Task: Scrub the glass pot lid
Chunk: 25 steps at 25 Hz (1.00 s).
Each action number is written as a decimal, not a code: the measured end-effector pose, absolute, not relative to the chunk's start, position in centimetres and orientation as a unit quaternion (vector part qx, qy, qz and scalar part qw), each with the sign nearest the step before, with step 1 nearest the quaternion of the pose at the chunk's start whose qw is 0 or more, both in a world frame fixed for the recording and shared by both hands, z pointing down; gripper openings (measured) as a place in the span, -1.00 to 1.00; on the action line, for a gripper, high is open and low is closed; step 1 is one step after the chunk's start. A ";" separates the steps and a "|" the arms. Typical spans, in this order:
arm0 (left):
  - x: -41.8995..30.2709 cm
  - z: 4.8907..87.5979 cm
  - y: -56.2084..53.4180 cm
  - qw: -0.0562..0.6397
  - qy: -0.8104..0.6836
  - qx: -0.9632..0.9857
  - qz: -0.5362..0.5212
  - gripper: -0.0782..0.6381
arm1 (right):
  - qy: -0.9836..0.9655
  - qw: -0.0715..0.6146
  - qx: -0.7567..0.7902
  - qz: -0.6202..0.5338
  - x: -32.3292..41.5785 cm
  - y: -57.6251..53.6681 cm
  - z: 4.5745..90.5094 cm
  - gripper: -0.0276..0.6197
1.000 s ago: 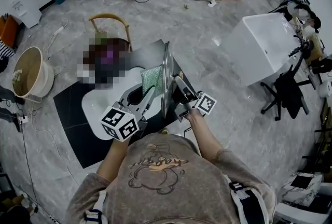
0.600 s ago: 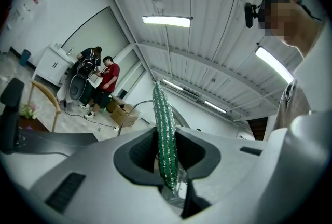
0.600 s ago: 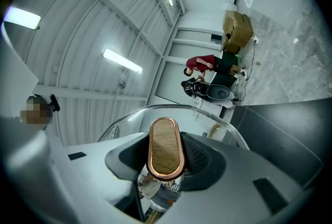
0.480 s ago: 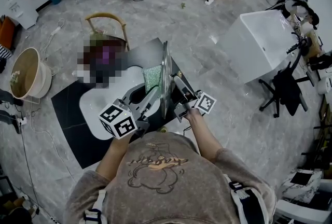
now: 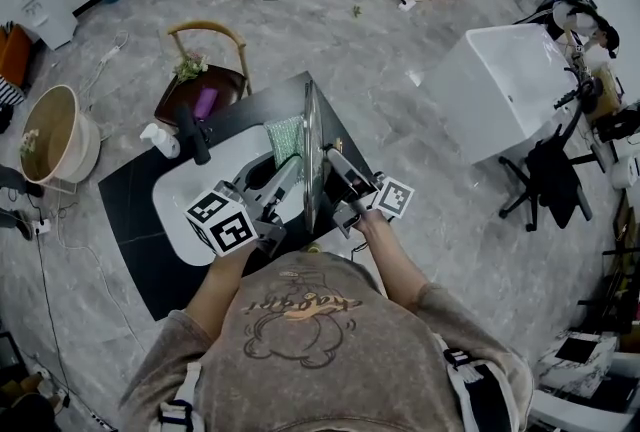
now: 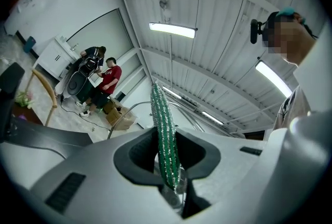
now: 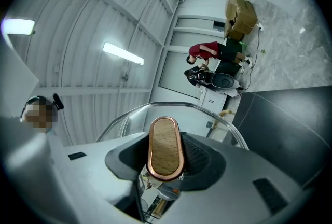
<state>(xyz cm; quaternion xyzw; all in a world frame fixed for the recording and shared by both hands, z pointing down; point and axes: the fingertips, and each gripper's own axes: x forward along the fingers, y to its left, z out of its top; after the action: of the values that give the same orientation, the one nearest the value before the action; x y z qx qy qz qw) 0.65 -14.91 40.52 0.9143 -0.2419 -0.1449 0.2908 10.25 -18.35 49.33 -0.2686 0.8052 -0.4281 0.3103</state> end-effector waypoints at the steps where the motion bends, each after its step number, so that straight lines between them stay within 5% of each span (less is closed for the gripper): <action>1: 0.6 40.6 -15.1 0.291 -0.244 0.913 -0.147 -0.55 | 0.808 0.307 -0.265 -0.428 10.0 -18.2 49.2 -0.34; 25: -0.1 42.9 -20.7 0.265 -0.296 0.912 -0.106 -0.55 | 0.844 0.286 -0.199 -0.407 6.5 -16.7 46.2 -0.35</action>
<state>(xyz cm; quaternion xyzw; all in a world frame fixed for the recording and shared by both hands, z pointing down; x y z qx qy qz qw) -0.13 -20.73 42.95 0.9117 -0.2957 -0.1062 0.2649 6.52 -16.69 46.20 -0.1988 0.8442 -0.4074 0.2861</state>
